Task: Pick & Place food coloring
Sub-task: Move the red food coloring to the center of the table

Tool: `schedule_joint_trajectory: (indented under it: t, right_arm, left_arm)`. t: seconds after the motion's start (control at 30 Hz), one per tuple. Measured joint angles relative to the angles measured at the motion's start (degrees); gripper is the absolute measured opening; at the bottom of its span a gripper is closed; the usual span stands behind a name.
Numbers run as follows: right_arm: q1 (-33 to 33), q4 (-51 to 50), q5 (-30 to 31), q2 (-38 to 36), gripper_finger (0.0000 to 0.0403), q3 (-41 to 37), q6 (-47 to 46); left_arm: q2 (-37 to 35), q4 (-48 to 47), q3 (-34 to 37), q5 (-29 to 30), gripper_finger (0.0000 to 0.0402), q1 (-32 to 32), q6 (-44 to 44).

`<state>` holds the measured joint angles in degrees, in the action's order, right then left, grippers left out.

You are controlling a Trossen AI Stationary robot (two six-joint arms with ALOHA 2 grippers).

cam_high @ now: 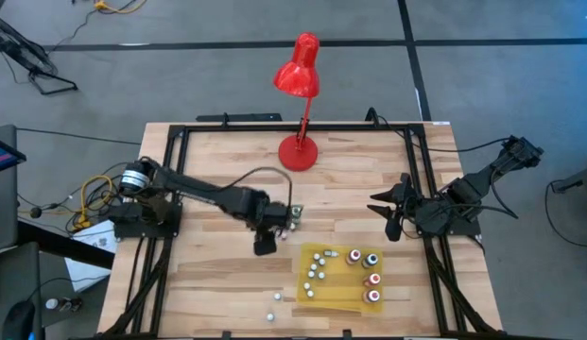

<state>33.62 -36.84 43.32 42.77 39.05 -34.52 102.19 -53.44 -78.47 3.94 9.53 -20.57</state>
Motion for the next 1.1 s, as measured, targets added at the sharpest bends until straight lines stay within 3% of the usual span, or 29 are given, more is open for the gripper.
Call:
schedule_joint_trajectory:
  t: [0.23,0.47,0.73,1.1]
  right_arm:
    - [-0.01,0.00,0.01,-0.01,0.0129,0.00,0.00]
    - [-0.02,0.01,0.00,-0.01,0.0129,0.00,0.00]
    - [0.00,0.02,0.02,0.01,0.0129,0.00,0.00]
    - [-0.02,0.00,0.02,-0.01,0.0129,0.00,0.00]
  left_arm:
    - [-0.63,1.12,0.80,6.63,0.0203,14.31,-13.21]
    - [0.74,9.16,0.76,15.86,0.0203,26.69,-23.55]
    - [7.52,18.80,0.80,23.50,0.0208,35.86,-24.86]
    - [10.86,28.46,0.75,28.64,0.0260,41.13,-20.03]
